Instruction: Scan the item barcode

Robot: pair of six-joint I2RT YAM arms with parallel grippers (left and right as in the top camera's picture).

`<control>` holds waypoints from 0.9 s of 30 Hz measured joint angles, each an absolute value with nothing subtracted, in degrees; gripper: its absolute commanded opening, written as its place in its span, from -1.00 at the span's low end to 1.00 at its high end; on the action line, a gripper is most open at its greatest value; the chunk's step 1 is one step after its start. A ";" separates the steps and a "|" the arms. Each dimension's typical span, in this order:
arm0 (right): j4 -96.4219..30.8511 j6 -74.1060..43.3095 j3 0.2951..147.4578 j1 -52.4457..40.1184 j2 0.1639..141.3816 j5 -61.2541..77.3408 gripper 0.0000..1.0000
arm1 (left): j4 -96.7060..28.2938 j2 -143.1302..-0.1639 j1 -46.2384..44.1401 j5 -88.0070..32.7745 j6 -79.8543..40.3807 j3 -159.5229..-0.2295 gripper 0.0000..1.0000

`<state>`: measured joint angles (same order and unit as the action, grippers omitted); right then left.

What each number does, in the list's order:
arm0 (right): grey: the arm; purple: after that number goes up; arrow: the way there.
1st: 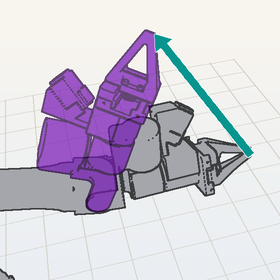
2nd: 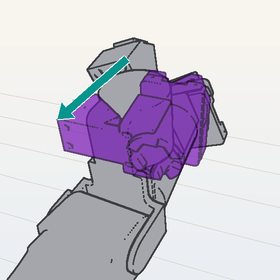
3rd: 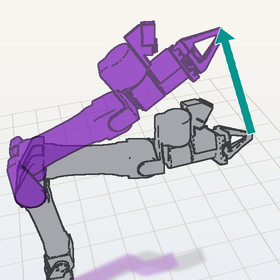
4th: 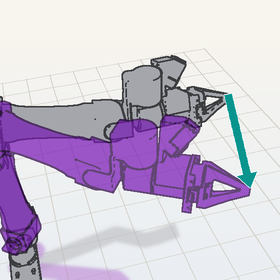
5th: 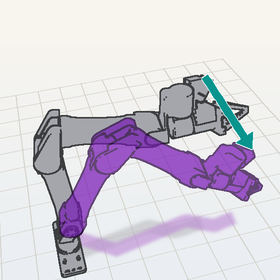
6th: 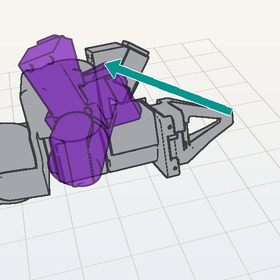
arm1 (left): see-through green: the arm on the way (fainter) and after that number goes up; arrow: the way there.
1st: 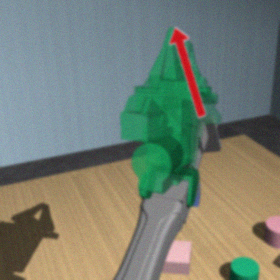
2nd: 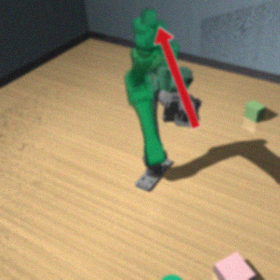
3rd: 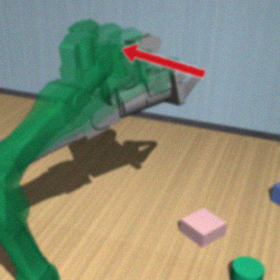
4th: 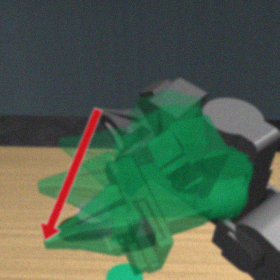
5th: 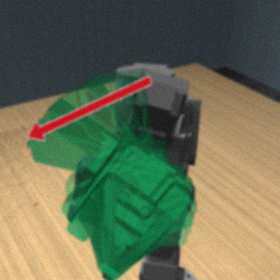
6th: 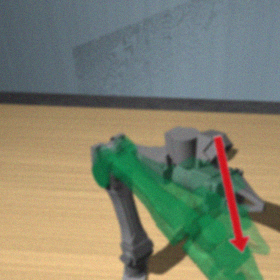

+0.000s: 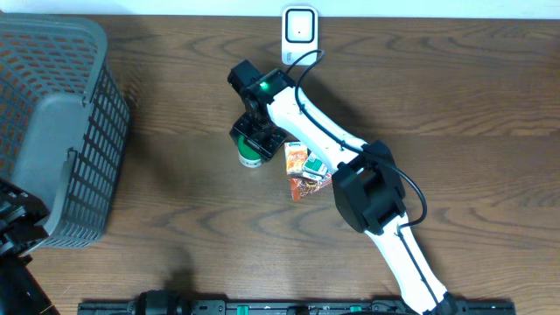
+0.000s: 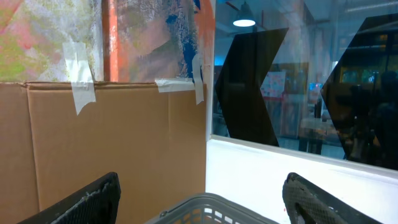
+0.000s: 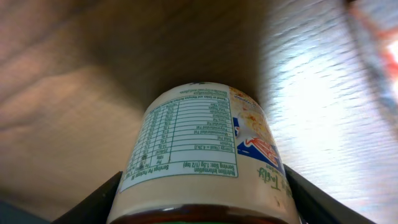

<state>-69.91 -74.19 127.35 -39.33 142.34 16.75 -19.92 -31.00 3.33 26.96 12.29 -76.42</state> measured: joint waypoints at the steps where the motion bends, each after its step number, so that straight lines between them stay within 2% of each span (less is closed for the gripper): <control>1: -70.67 -72.31 127.35 -39.13 142.34 16.99 0.10 | -19.90 -31.00 3.33 26.96 12.29 -76.42 0.67; 6: -77.47 -60.51 127.35 -37.17 142.34 19.53 0.14 | -19.92 -31.00 3.33 26.96 12.29 -76.42 0.68; 14: -89.69 -46.37 127.33 -31.62 140.68 23.90 0.09 | -19.90 -31.00 3.33 26.96 12.29 -76.42 0.68; 22: -81.71 -39.94 127.33 -30.13 139.55 16.84 0.19 | -19.90 -31.00 3.33 26.96 12.29 -76.42 0.67; 27: -74.30 -38.04 127.33 -31.81 139.55 11.46 0.38 | -19.90 -31.00 3.33 26.96 12.27 -76.42 0.67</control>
